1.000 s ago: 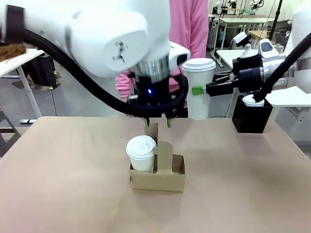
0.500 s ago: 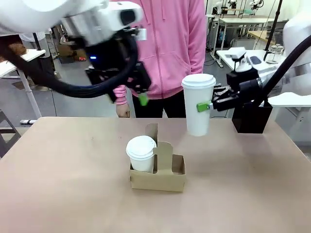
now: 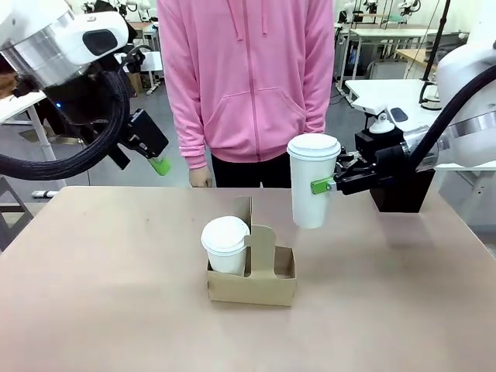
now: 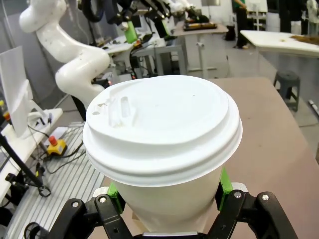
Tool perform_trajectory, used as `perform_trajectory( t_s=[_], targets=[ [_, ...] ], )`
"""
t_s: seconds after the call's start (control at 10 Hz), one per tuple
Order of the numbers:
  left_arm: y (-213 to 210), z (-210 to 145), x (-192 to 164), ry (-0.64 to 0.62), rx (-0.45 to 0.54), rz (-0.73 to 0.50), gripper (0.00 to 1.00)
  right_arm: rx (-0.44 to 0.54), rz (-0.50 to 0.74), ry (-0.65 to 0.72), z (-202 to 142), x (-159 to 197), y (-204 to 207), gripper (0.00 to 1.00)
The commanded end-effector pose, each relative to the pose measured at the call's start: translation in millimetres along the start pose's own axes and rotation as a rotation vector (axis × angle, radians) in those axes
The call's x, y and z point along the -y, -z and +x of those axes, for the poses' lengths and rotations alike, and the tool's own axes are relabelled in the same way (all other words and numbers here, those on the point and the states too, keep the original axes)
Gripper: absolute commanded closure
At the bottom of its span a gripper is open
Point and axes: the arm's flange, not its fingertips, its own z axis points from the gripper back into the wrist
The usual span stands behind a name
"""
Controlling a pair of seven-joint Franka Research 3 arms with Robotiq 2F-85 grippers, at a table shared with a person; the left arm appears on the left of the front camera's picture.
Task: Pour a drink into a cup and package it in a carrier.
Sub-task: Insert the held 600 ml Paper Cup into the Cup Carrier.
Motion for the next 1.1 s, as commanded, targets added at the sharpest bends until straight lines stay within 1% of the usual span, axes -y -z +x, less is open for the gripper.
perform_trajectory(
  t_s=[0.0,0.1,0.2,0.3,0.4,0.5,0.6,0.7,0.8,1.0],
  targets=[
    [-2,-4,-6,-0.009,0.005,0.003,0.0,0.003,-0.003,0.002,-1,1,0,0.2],
    [12,-9,-18,0.028,0.019,-0.016,0.0,0.022,0.045,-0.043,-5,-2,9,0.2],
    [17,-18,-32,0.063,0.048,-0.066,0.0,0.05,0.104,-0.077,-10,-2,20,0.2],
    [20,-28,-44,0.11,0.078,-0.089,0.0,0.07,0.147,-0.091,-16,-1,31,0.2],
    [22,-41,-56,0.146,0.111,-0.078,0.0,0.086,0.183,-0.094,-24,2,42,0.2],
    [26,-53,-66,0.182,0.145,-0.096,0.0,0.106,0.22,-0.093,-31,2,50,0.2],
    [32,-63,-81,0.263,0.194,-0.117,0.0,0.115,0.237,-0.096,-39,3,58,0.2],
    [38,-72,-92,0.309,0.236,-0.149,0.0,0.132,0.256,-0.092,-47,4,63,0.2],
    [43,-79,-102,0.337,0.27,-0.18,0.0,0.141,0.255,-0.1,-54,6,66,0.2],
    [49,-90,-109,0.352,0.289,-0.214,0.0,0.146,0.254,-0.104,-65,9,72,0.2]
  ],
)
